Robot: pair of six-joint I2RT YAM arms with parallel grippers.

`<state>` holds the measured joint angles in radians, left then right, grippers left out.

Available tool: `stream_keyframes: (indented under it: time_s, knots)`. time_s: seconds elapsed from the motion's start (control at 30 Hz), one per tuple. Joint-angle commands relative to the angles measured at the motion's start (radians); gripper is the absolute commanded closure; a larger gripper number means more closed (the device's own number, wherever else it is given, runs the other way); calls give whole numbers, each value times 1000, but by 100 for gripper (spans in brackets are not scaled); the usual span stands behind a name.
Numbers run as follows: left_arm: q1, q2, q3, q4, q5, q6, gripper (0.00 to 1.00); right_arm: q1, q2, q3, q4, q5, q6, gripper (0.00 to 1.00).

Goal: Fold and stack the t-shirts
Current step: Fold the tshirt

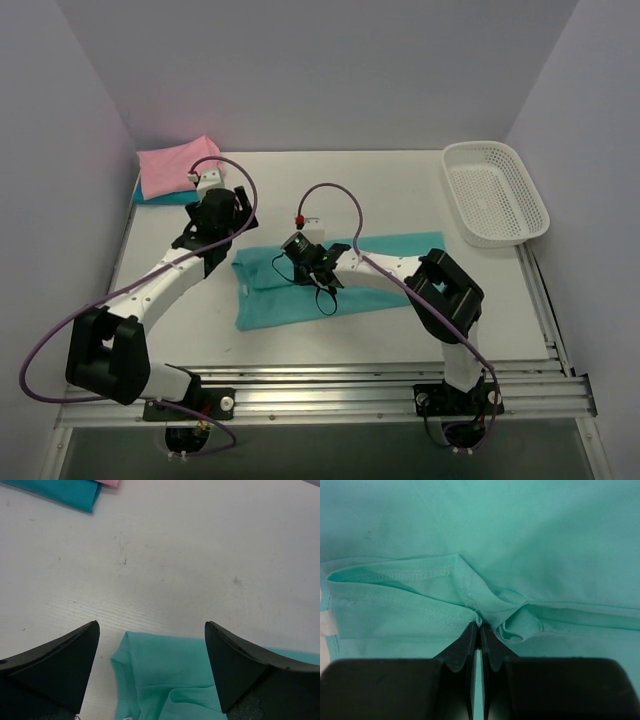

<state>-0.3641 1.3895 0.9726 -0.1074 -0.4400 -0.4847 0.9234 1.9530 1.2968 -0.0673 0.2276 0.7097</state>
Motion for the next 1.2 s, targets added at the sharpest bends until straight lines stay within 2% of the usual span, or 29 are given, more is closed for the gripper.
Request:
stream_keyframes:
  time_s: [0.0, 0.13, 0.2, 0.23, 0.3, 0.33, 0.37, 0.43, 0.63, 0.73, 0.87, 0.97, 1.0, 1.07, 1.1, 1.17]
  knots:
    - [7, 26, 32, 34, 32, 14, 5, 18, -94, -39, -17, 19, 19, 100]
    - [7, 52, 35, 44, 63, 11, 5, 31, -138, -102, -8, 26, 33, 100]
    - [7, 62, 38, 46, 73, 9, 5, 35, -154, -114, -6, 33, 36, 89]
    - [7, 69, 41, 45, 75, 9, 5, 40, -166, -122, -6, 38, 39, 64]
    - [7, 74, 46, 40, 76, 9, 4, 48, -184, -134, -8, 48, 40, 42]
    - [7, 74, 49, 38, 76, 9, 4, 52, -190, -137, -15, 53, 43, 28]
    - [7, 71, 49, 35, 75, 9, 4, 61, -198, -139, -20, 61, 43, 22]
    - [7, 66, 46, 35, 72, 9, 4, 75, -223, -142, -40, 85, 45, 17]
    - [4, 71, 43, 43, 95, -2, 4, 118, -305, -148, -66, 148, 43, 15]
    - [2, 82, 37, 55, 118, -14, 4, 112, -290, -107, -63, 190, 11, 13]
    - [-1, 88, 35, 55, 126, -17, 3, 83, -178, -19, -26, 173, -44, 18]
    - [-1, 69, 28, 55, 121, -15, 3, 49, -22, 70, -6, 125, -67, 48]
    - [-1, 63, 18, 57, 122, -17, 3, 39, 7, 90, 7, 115, -72, 68]
    - [-1, 52, 11, 64, 126, -17, 3, 8, 99, 157, 8, 87, -73, 79]
    - [-1, 51, 6, 67, 126, -17, 3, -1, 128, 182, 0, 61, -75, 89]
    - [-1, 49, 6, 69, 124, -15, 3, -20, 194, 243, -14, 46, -75, 97]
